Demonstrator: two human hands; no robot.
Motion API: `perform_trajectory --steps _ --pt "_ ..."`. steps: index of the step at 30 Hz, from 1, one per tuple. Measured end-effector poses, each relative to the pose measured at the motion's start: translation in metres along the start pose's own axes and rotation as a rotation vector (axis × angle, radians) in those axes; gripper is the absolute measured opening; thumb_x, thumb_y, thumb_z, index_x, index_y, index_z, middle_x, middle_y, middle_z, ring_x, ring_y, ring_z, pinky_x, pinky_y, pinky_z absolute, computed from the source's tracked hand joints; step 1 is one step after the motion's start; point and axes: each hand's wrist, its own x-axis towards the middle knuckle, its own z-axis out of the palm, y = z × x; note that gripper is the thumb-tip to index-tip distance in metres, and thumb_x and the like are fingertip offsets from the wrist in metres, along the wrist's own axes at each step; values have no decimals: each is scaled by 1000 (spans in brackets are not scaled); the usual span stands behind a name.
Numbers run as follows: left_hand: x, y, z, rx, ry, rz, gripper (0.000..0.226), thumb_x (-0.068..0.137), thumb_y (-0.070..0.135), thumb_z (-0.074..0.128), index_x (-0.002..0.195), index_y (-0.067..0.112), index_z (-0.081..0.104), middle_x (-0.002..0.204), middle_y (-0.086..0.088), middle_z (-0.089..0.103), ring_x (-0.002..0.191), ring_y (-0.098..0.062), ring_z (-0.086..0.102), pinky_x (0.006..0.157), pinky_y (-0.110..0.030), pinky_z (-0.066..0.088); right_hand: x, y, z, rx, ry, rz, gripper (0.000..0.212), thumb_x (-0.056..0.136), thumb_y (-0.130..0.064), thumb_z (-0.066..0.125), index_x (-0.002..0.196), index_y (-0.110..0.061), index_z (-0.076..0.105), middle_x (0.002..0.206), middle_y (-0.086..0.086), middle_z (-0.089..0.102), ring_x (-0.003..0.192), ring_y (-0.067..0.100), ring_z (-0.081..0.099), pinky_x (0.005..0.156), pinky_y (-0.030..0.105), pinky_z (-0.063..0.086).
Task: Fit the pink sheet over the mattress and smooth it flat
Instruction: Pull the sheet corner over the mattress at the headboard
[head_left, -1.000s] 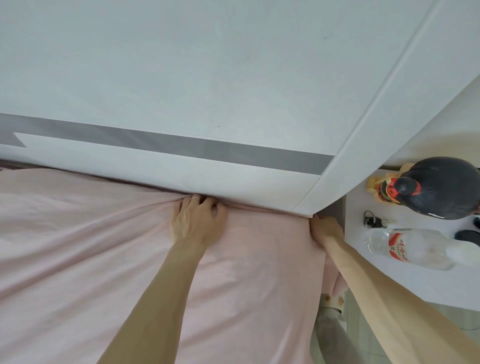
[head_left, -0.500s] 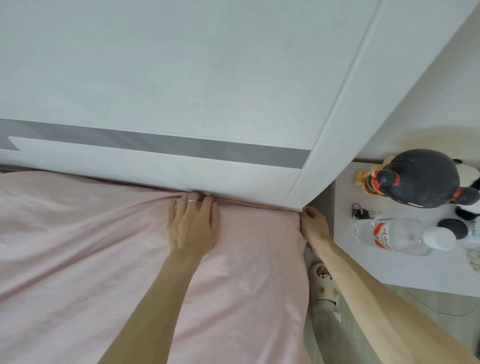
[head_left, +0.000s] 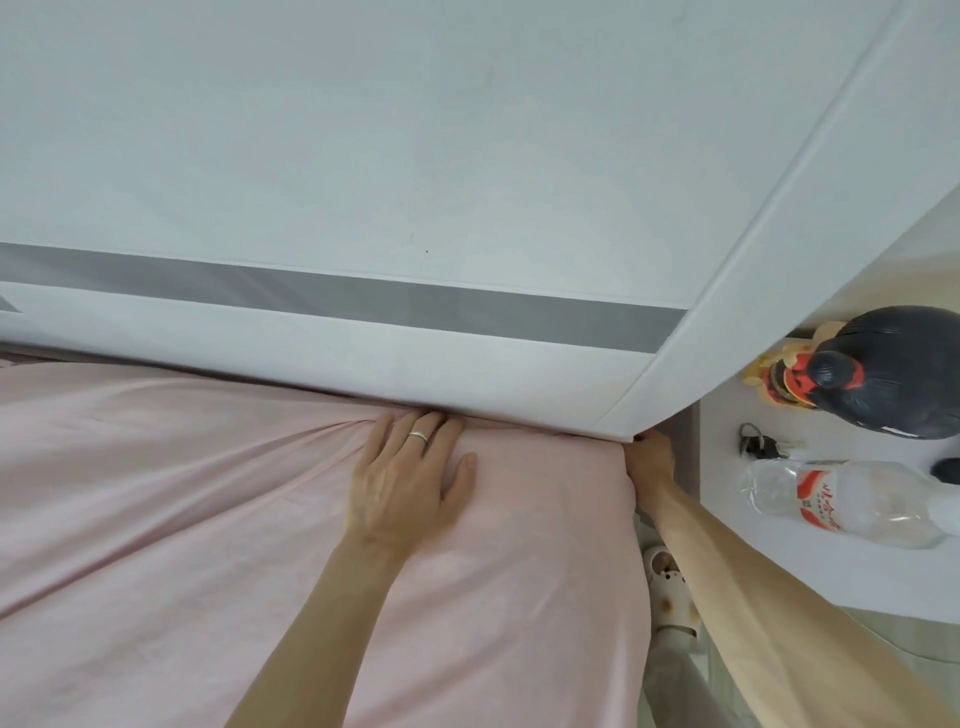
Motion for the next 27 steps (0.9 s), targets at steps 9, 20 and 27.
perform_trajectory --steps 9,20,27 --pt "-2 0 8 47 13 -34 38 93 38 48 116 15 68 109 -1 69 106 -25 62 111 -47 35 -4 6 8 31 68 4 24 84 -9 55 62 -14 50 63 1 54 66 19 46 64 28 34" --pt "-31 41 -9 9 -1 -97 46 96 31 42 136 13 56 141 -4 55 133 -25 49 113 -54 29 -49 12 -9 217 -76 84 45 90 -56 54 81 -14 66 78 2 67 77 22 62 75 32 46" --pt "-37 45 -2 -85 -174 -171 58 97 44 34 150 22 38 158 2 34 147 -18 27 120 -49 17 -39 -6 -17 -228 87 -194 28 99 -36 44 98 -16 64 90 4 64 90 29 58 73 34 44"
